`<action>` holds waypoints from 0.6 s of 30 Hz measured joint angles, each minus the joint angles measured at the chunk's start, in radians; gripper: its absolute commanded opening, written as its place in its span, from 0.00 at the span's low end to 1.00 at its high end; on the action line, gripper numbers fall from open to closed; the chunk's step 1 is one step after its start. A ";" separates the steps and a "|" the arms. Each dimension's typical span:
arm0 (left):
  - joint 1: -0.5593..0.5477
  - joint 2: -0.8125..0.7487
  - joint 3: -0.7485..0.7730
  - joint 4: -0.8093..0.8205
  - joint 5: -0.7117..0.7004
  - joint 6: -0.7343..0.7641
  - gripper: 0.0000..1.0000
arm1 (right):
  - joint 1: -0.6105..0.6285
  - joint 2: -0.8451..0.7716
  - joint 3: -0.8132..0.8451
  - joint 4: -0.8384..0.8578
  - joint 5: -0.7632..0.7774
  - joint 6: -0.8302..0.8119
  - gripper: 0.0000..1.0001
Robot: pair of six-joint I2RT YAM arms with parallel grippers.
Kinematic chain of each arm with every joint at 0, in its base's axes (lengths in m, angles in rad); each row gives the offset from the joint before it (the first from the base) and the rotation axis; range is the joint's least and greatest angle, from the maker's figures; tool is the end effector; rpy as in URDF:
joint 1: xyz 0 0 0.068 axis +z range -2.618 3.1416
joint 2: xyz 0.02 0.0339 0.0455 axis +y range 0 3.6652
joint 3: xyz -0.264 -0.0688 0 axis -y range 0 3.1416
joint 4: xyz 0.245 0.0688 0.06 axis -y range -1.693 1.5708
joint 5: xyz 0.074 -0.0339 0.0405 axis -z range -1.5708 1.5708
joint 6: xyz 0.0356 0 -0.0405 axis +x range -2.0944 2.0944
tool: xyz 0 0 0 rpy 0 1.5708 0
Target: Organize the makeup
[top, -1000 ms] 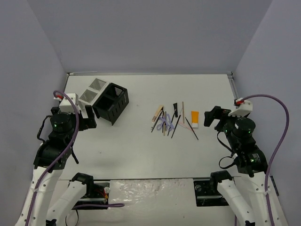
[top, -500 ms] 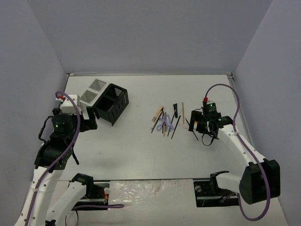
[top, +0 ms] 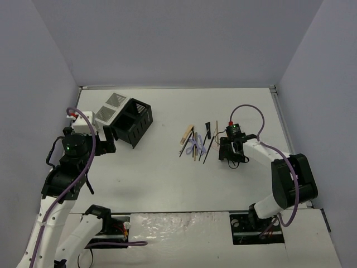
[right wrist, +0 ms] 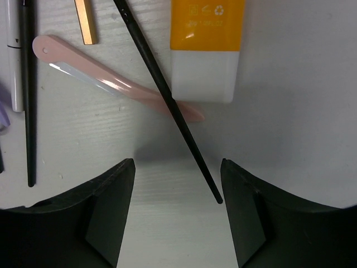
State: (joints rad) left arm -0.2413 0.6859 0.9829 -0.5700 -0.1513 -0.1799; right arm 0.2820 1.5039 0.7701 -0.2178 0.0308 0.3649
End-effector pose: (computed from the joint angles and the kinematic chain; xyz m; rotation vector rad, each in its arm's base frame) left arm 0.1349 -0.0277 0.3803 -0.0493 1.8428 -0.1554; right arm 0.2770 0.0791 0.1682 0.1176 2.5335 0.2208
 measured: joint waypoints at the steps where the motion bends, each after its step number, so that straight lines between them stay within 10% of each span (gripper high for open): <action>1: 0.000 0.001 0.000 0.000 0.001 0.000 0.97 | 0.005 0.012 0.000 0.008 0.003 0.000 0.56; 18: 0.000 0.007 0.000 0.000 0.005 0.000 0.97 | 0.064 0.045 0.002 0.077 0.046 0.005 0.07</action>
State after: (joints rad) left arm -0.2413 0.6927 0.9829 -0.5701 -0.1460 -0.1795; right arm 0.3457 1.5487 0.7723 -0.1410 0.0772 0.3703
